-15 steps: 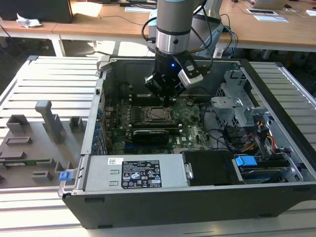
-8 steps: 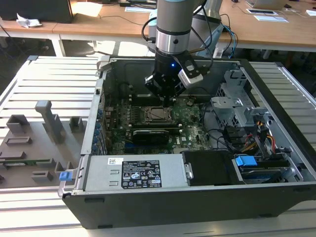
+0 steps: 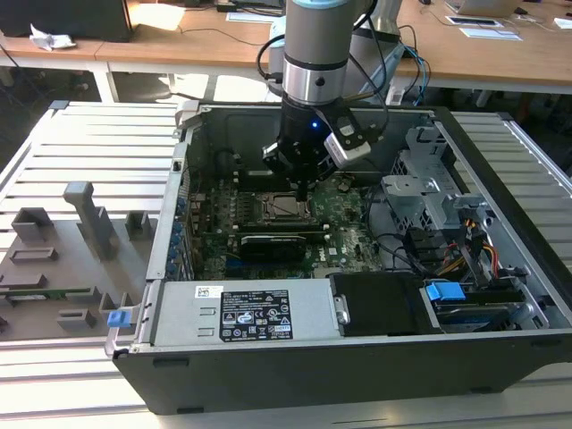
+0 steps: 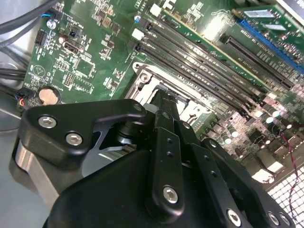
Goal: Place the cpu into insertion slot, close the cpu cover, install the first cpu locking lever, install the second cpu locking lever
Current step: 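Install the second cpu locking lever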
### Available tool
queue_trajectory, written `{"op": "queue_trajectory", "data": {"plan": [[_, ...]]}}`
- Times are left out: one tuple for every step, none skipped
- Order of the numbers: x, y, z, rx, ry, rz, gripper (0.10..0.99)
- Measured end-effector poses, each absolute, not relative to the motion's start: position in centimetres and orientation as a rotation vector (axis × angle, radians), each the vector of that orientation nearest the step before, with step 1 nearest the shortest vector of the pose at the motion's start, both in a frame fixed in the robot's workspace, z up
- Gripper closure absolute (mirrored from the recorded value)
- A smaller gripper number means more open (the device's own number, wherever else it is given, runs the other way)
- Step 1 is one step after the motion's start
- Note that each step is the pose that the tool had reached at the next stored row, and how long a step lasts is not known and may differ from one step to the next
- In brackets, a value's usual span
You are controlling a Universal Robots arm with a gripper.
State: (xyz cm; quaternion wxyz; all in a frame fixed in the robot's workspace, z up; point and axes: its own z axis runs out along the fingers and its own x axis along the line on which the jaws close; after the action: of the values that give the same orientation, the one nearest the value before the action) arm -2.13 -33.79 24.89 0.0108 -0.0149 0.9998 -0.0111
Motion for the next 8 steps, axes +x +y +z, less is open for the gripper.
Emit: {"op": "queue_trajectory", "data": {"plan": [[-2.13, -33.98, 24.89, -0.047, 3.12, -0.035, 0.98], [-2.13, -34.08, 24.88, -0.047, 3.119, -0.035, 0.98], [-2.13, -34.2, 24.89, -0.047, 3.119, -0.035, 0.98], [-2.13, -34.31, 24.89, -0.047, 3.119, -0.035, 0.98], [-2.13, -34.43, 24.89, -0.047, 3.12, -0.035, 0.98], [-2.13, -34.62, 24.89, -0.047, 3.119, -0.035, 0.98], [-2.13, -34.79, 24.88, -0.047, 3.119, -0.035, 0.98], [-2.14, -34.85, 24.88, -0.046, 3.119, -0.035, 0.98]]}}
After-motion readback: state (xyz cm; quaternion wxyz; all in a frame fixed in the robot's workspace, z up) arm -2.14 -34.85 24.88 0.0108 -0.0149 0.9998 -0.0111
